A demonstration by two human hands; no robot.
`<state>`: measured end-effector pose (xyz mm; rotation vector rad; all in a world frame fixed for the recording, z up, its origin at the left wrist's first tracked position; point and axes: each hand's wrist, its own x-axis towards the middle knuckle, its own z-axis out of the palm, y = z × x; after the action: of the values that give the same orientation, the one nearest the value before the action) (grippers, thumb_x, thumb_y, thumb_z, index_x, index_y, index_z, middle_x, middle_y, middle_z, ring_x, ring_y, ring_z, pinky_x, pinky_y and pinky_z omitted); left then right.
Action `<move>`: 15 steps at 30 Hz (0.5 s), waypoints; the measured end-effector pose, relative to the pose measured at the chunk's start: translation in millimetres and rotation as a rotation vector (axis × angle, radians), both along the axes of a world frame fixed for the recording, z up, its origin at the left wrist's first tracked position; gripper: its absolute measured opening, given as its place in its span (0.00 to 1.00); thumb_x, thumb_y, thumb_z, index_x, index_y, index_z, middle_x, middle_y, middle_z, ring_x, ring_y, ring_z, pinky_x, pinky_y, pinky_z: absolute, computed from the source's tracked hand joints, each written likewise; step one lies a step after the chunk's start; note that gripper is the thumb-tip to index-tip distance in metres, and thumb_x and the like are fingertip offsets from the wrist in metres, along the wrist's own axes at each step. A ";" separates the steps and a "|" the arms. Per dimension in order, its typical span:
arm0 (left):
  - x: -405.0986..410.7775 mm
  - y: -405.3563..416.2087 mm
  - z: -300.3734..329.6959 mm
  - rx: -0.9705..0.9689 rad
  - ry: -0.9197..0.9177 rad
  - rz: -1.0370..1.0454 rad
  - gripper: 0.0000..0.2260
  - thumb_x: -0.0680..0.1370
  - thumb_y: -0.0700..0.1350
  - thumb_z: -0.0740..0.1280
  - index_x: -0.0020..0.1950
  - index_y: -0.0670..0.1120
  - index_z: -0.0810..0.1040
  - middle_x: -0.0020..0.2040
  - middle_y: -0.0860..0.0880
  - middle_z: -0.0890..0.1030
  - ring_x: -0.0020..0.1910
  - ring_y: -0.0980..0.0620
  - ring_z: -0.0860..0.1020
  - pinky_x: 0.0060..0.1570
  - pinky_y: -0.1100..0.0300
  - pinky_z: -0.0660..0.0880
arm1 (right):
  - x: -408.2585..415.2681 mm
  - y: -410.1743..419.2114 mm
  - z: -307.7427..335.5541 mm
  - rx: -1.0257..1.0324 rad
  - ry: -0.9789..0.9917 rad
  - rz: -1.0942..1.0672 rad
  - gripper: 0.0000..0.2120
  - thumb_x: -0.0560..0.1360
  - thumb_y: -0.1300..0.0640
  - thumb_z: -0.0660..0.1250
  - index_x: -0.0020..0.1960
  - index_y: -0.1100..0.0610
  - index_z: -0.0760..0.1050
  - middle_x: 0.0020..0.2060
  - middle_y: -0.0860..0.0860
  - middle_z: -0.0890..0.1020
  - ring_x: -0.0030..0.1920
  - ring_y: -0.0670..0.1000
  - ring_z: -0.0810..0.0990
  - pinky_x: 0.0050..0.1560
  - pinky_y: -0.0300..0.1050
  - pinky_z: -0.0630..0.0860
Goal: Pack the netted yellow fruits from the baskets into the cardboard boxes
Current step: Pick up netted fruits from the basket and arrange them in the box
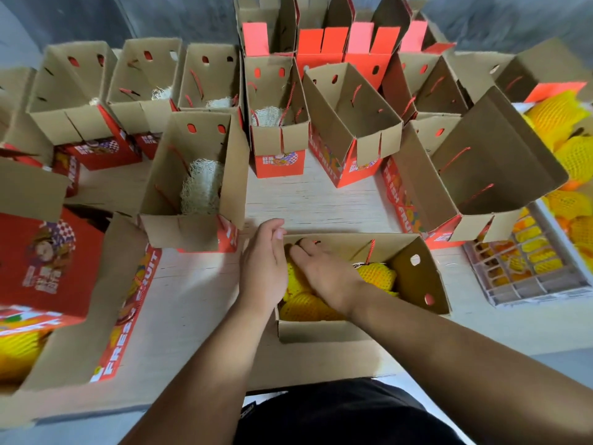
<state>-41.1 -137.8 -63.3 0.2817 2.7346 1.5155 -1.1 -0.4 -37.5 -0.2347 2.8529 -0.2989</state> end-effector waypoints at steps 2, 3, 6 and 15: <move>1.4 2.0 6.7 -0.148 0.073 -0.052 0.13 0.86 0.44 0.60 0.68 0.49 0.77 0.61 0.50 0.81 0.61 0.44 0.75 0.66 0.51 0.70 | 4.1 5.0 0.9 -0.120 -0.038 -0.032 0.27 0.74 0.72 0.62 0.71 0.58 0.65 0.63 0.57 0.70 0.62 0.62 0.74 0.60 0.54 0.73; 5.2 3.0 10.9 -0.215 0.126 -0.059 0.13 0.85 0.43 0.61 0.68 0.48 0.78 0.61 0.49 0.81 0.60 0.43 0.75 0.65 0.48 0.70 | 7.9 6.9 0.5 -0.182 -0.057 -0.057 0.29 0.74 0.72 0.64 0.72 0.58 0.65 0.63 0.57 0.70 0.62 0.61 0.74 0.61 0.53 0.74; 16.2 -0.4 18.4 -0.282 0.306 -0.073 0.11 0.82 0.39 0.65 0.63 0.47 0.80 0.56 0.48 0.81 0.56 0.42 0.77 0.61 0.47 0.73 | 21.8 10.9 -3.7 -0.346 -0.151 -0.161 0.35 0.73 0.71 0.68 0.77 0.55 0.64 0.68 0.56 0.65 0.64 0.60 0.74 0.64 0.45 0.71; 42.1 -8.7 27.7 -0.292 0.236 -0.168 0.10 0.79 0.42 0.69 0.59 0.51 0.81 0.52 0.55 0.83 0.54 0.47 0.78 0.58 0.47 0.72 | 18.1 13.2 -10.6 -0.161 -0.253 -0.308 0.38 0.70 0.62 0.75 0.73 0.47 0.59 0.66 0.57 0.72 0.65 0.62 0.75 0.61 0.51 0.76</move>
<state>1.0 -146.5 -35.6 0.7021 2.9664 1.0884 17.0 12.8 -48.0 0.2023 2.6080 -0.5762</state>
